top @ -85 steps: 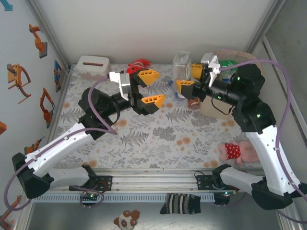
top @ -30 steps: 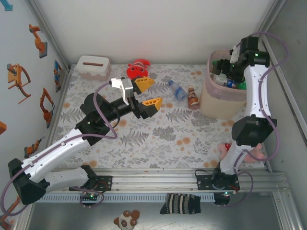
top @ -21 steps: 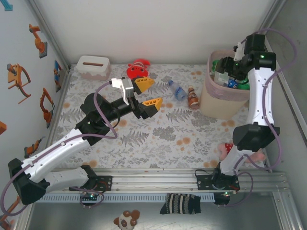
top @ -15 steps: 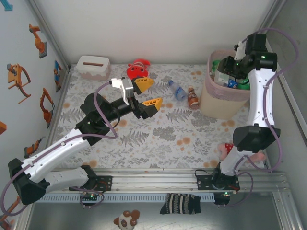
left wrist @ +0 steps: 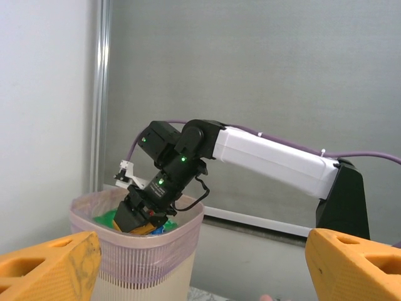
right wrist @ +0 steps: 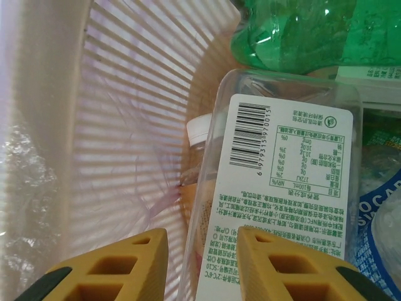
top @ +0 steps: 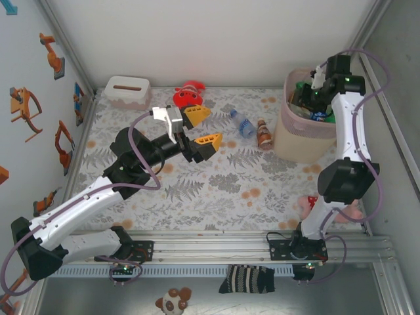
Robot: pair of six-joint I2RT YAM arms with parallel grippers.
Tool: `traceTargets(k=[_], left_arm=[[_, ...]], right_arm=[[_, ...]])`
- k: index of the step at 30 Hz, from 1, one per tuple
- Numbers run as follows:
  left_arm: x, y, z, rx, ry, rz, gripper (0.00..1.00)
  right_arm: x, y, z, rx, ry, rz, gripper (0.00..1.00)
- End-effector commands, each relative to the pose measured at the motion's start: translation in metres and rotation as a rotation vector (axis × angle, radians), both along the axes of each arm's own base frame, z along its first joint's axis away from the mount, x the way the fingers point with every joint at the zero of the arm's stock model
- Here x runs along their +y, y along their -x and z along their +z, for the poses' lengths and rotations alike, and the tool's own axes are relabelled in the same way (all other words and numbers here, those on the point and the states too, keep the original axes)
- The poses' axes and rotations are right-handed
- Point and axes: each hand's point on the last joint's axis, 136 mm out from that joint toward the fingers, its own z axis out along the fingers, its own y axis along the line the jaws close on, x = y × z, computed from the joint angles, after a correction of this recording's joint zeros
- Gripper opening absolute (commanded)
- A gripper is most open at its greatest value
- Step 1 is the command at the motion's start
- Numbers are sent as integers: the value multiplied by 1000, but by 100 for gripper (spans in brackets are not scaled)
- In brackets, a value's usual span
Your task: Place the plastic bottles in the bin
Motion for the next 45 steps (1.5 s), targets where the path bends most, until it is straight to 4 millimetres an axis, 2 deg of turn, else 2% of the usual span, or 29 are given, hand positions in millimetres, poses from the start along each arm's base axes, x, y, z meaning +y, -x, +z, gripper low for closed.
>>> traceTargets(k=[1, 5, 10, 14, 19, 23, 29, 33, 35, 38, 45], left_arm=[[8, -3, 5, 9, 6, 35, 84], [8, -12, -11, 50, -33, 83, 84], [11, -19, -27, 89, -63, 124, 84], [14, -26, -40, 126, -101, 164, 84], [19, -41, -65, 196, -163, 242, 84], [23, -50, -83, 253, -197, 287, 84], [31, -55, -99, 304, -206, 328, 84], [34, -56, -105, 317, -208, 338, 84], [36, -56, -105, 321, -207, 344, 84], [39, -56, -107, 326, -208, 352, 84], [45, -59, -112, 340, -210, 375, 84]], right_arm=[[1, 10, 27, -58, 28, -8, 34], [3, 18, 59, -139, 36, -18, 34], [20, 26, 85, -204, 36, 12, 34], [45, 30, 91, -229, 50, 72, 34], [86, 28, 87, -255, 122, 178, 34], [115, 21, 71, -259, 231, 253, 35], [136, 1, 38, -254, 473, 293, 37], [163, -13, 6, -245, 589, 375, 39], [170, -21, -10, -232, 630, 388, 40], [177, -33, -36, -205, 685, 407, 44], [188, -58, -86, -157, 751, 446, 63]])
